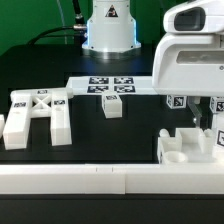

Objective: Assemble chair

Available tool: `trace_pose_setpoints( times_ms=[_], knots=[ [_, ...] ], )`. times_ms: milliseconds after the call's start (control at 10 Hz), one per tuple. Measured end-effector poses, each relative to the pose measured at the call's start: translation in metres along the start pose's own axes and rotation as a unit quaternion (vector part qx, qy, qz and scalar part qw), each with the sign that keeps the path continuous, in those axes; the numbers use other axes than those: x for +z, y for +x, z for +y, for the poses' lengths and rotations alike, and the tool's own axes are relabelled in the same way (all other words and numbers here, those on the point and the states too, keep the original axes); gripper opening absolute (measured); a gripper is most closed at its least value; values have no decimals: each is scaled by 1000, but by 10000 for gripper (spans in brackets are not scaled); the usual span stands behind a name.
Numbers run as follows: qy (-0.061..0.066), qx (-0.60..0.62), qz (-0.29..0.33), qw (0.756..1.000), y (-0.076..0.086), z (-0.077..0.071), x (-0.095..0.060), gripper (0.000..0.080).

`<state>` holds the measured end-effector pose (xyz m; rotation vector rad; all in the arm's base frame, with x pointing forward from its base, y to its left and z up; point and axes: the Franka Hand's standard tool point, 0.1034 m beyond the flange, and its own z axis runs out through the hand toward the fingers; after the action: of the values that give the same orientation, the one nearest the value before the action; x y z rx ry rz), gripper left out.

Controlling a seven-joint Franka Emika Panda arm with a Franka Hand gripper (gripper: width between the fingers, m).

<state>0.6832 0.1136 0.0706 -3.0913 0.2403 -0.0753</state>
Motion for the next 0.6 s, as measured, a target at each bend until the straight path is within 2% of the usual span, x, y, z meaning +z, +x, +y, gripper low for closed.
trace_pose_setpoints(
  times_ms=[200,500,600],
  knots=[
    [-2,-65,0,998,0,1,0,649],
    [-10,-205,-1,979,0,4,1,649],
    [-16,-248,-1,969,0,4,1,649]
  ],
)
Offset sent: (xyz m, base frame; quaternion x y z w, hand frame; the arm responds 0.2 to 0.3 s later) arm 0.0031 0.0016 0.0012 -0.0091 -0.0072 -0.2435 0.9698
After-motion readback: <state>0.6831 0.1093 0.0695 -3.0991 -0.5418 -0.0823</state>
